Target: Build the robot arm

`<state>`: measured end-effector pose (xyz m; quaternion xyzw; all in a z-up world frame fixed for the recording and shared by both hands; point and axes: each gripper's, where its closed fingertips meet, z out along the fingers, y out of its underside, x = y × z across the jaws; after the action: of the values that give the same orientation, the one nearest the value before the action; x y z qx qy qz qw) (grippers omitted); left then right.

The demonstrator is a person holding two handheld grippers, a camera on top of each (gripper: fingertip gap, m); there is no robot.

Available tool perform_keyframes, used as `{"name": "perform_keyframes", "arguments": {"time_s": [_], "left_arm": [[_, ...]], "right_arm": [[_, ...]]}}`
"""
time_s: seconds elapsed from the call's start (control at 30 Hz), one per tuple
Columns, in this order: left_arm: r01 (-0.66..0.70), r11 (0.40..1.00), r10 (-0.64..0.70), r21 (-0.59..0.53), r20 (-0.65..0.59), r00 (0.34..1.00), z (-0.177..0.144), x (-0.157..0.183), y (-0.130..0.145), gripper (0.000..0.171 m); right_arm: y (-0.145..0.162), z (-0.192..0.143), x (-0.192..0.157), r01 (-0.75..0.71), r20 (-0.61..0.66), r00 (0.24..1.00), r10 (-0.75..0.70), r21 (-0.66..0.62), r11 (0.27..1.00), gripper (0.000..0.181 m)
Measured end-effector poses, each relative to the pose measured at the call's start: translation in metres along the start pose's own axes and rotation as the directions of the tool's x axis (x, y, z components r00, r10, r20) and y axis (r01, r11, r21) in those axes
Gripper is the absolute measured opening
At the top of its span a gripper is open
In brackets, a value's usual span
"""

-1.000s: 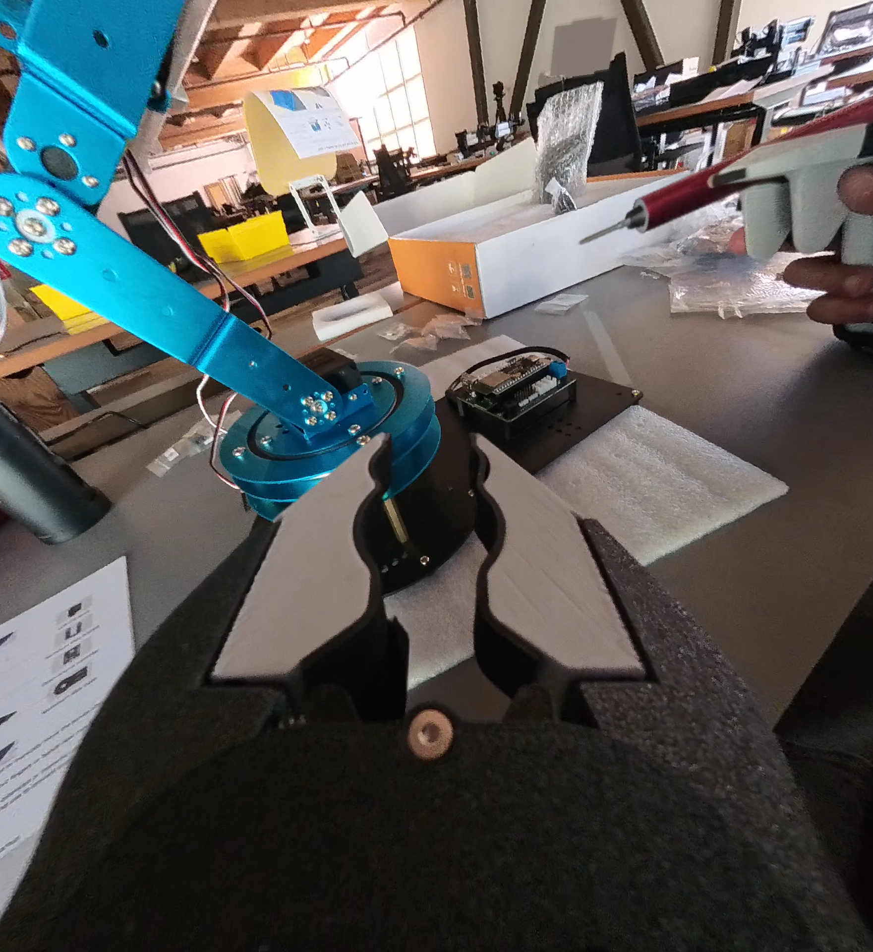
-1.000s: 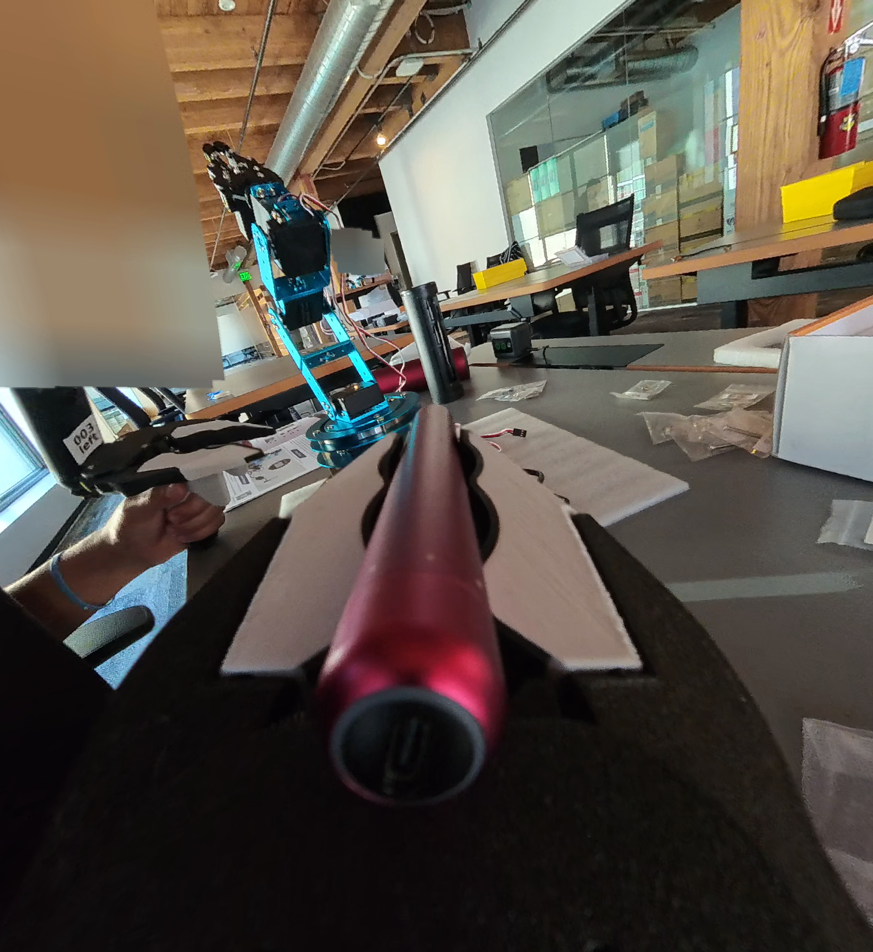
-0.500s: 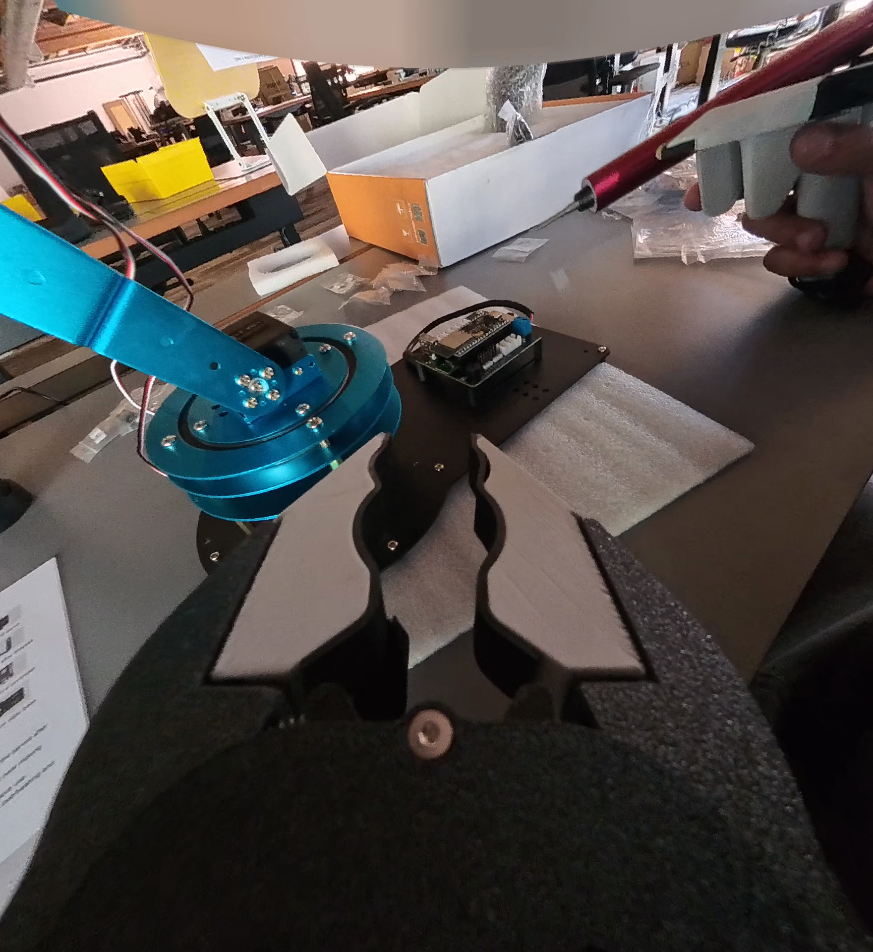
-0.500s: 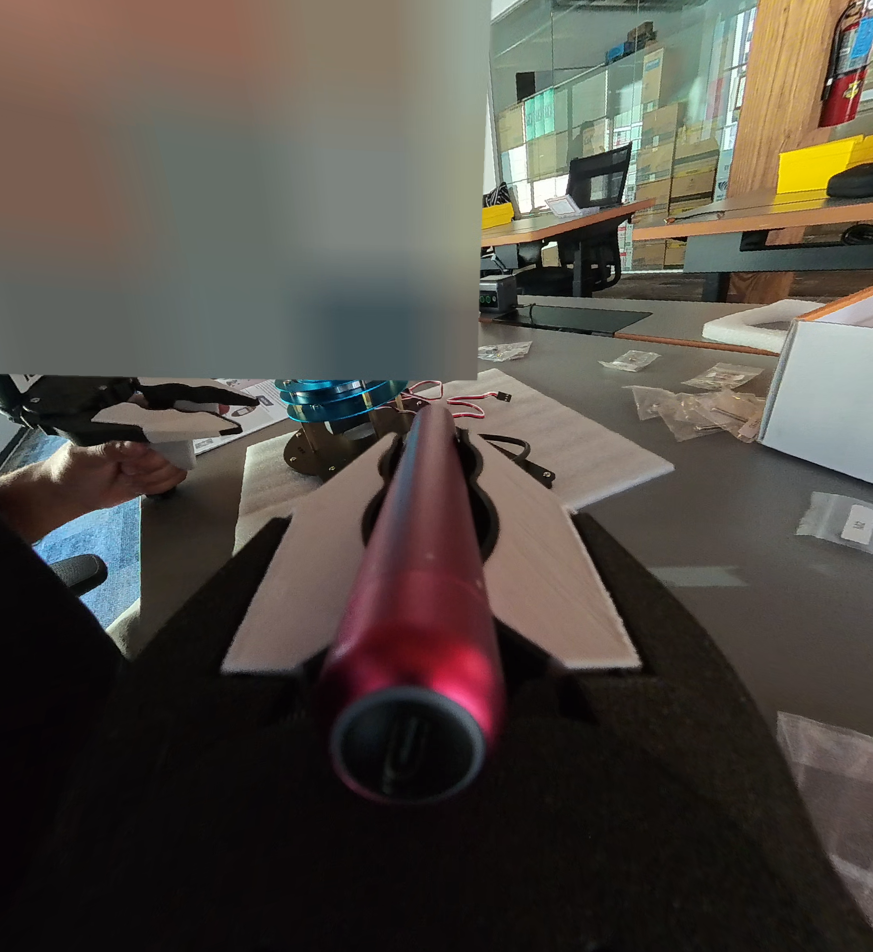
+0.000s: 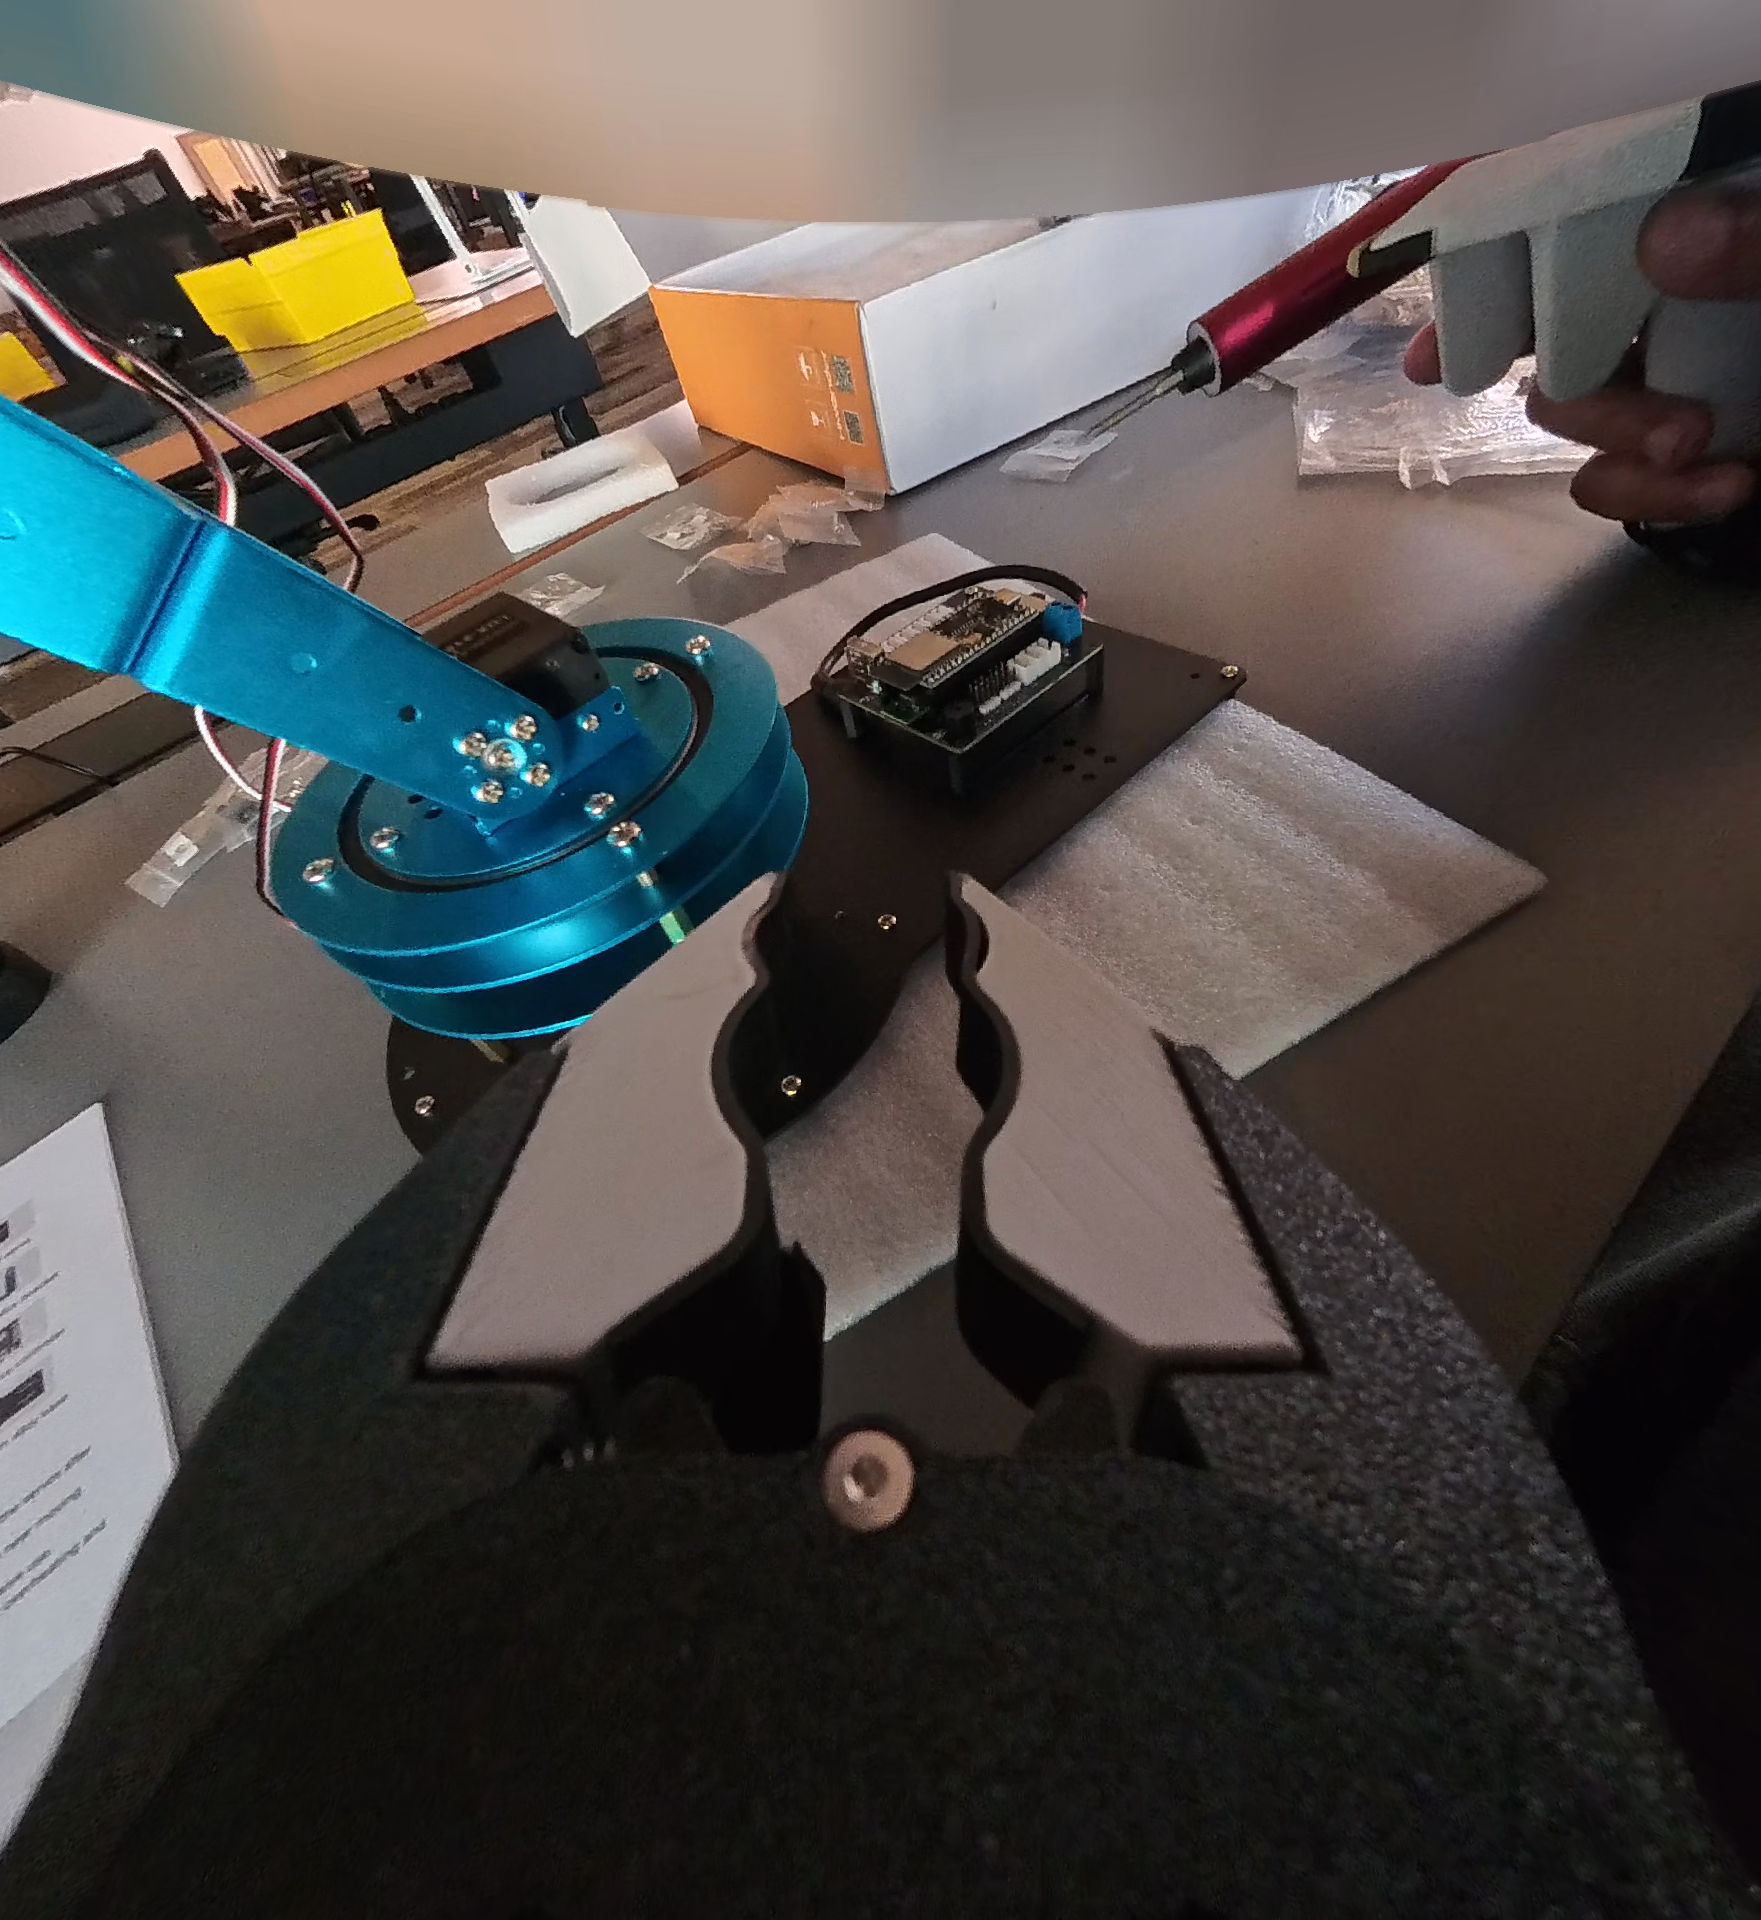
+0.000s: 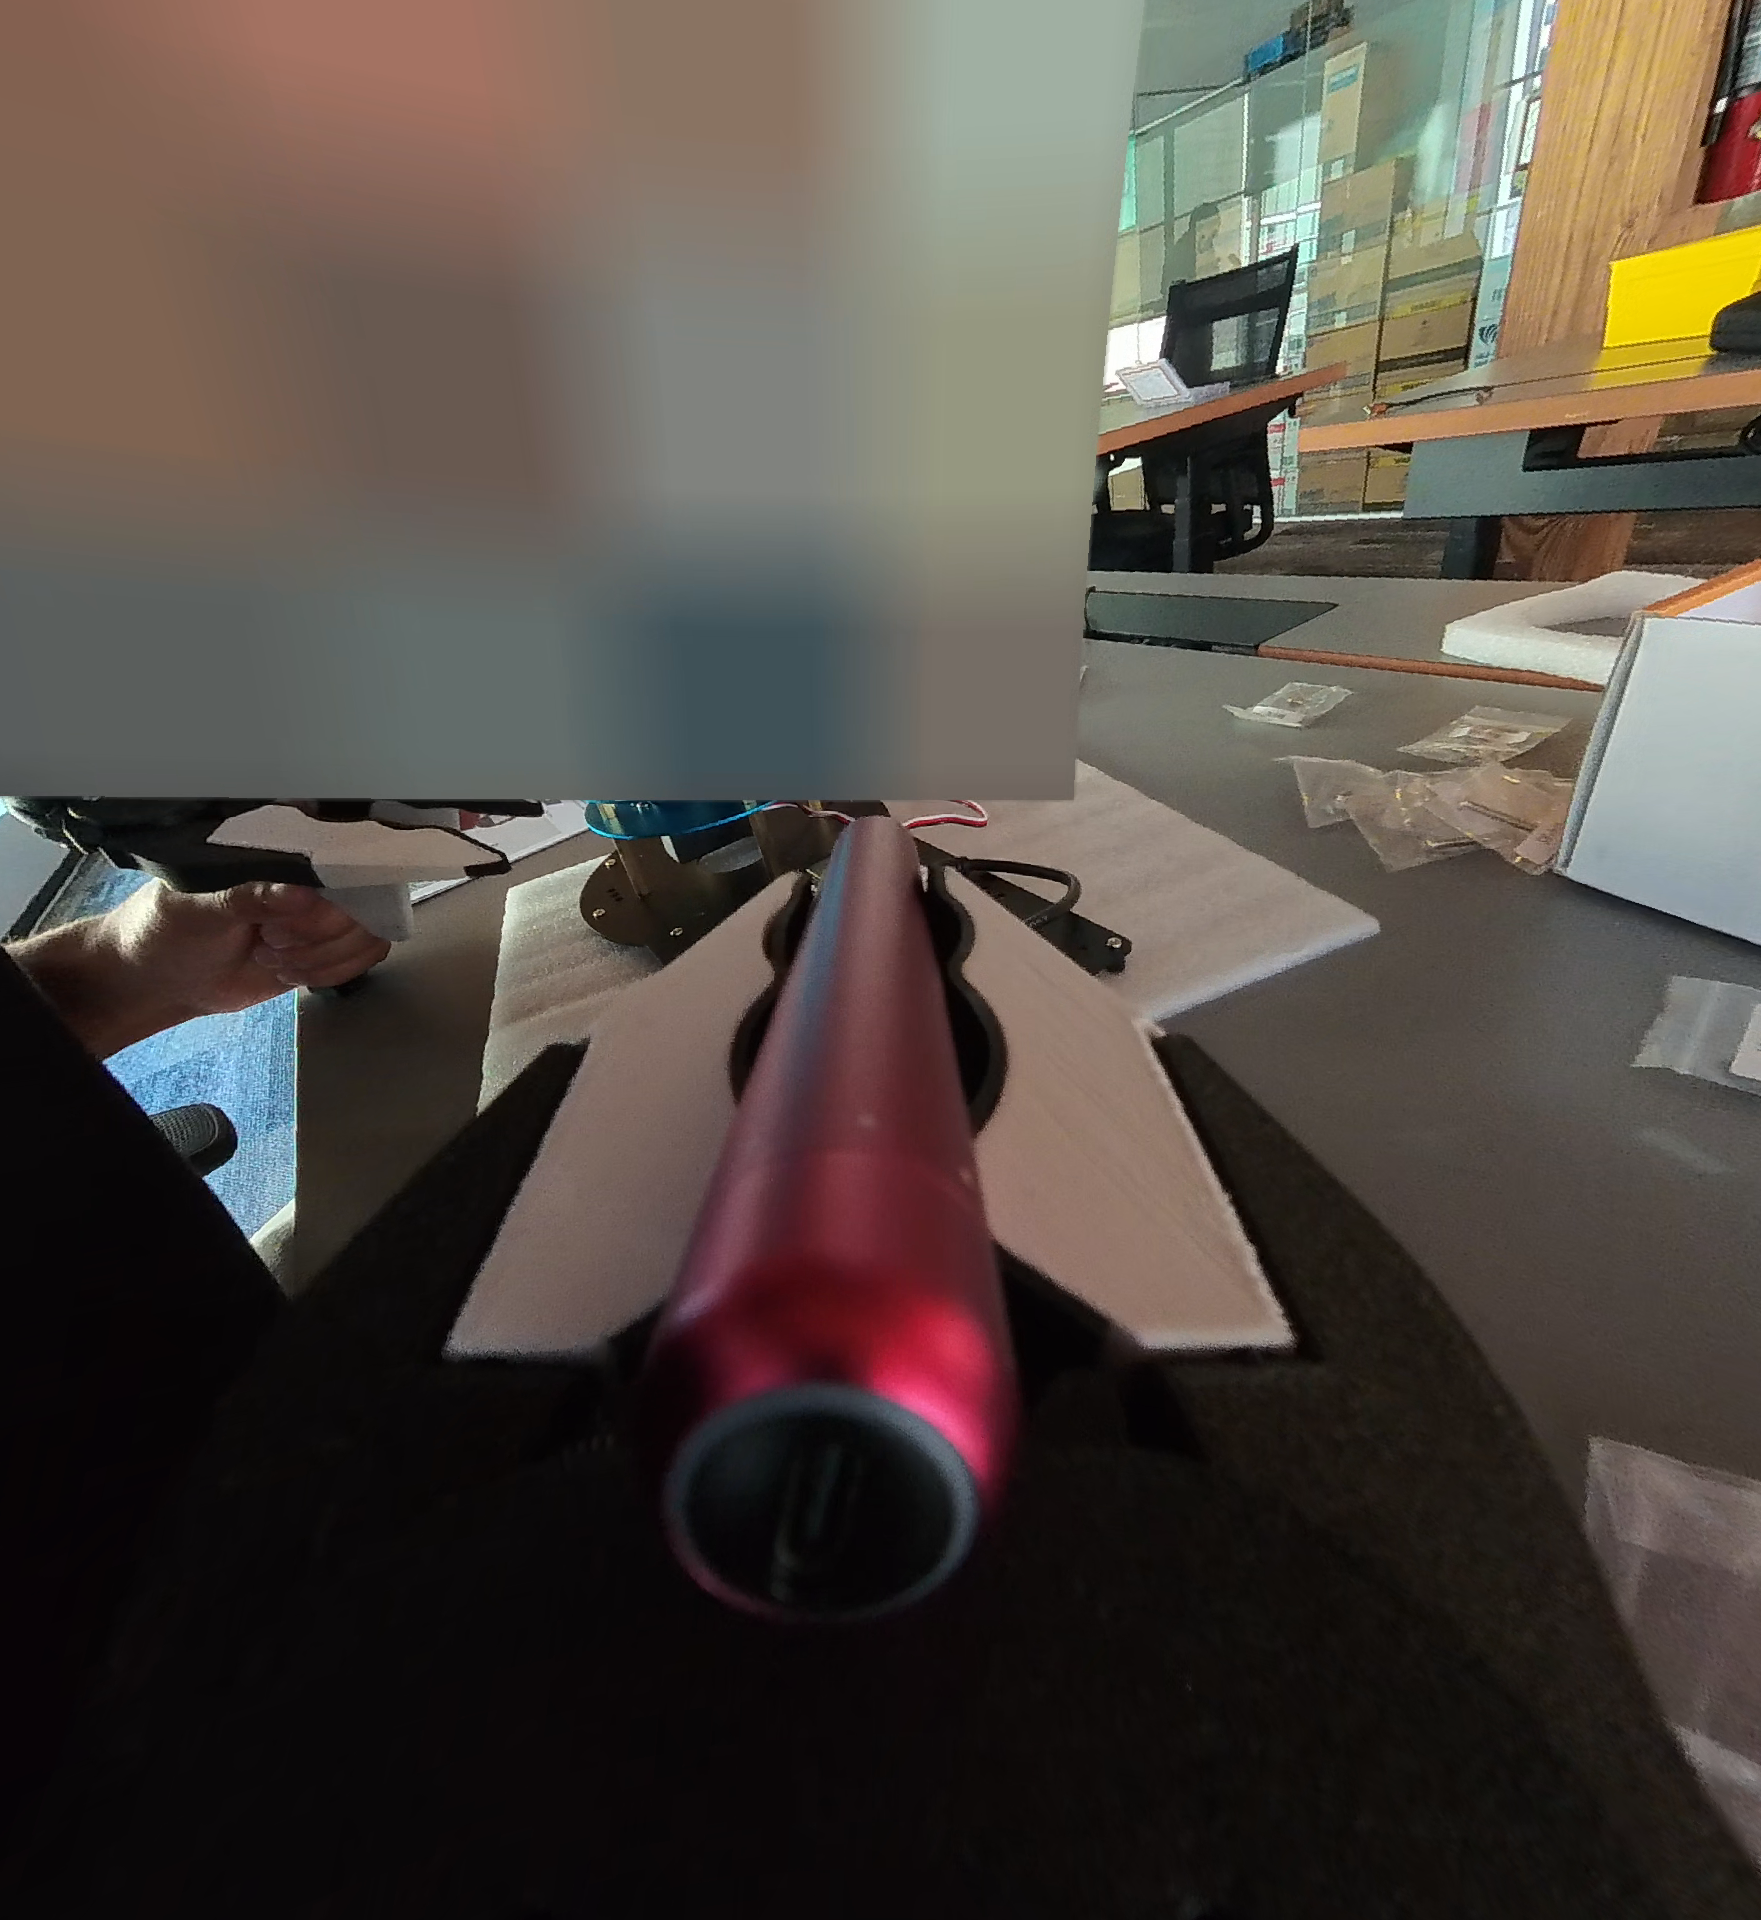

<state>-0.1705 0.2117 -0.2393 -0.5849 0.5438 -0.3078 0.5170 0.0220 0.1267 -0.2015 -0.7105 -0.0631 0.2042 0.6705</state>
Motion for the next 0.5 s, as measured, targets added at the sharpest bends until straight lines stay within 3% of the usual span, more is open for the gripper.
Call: {"name": "perform_keyframes", "arguments": {"time_s": [0.5], "left_arm": [[-0.006,1.000,0.006,0.030,-0.002,1.000,-0.0026,0.0012,-0.0024,0.028]], "right_arm": [[0.0016,0.0019,0.0049,-0.013,-0.016,1.000,0.013,-0.008,1.000,0.020]]}}
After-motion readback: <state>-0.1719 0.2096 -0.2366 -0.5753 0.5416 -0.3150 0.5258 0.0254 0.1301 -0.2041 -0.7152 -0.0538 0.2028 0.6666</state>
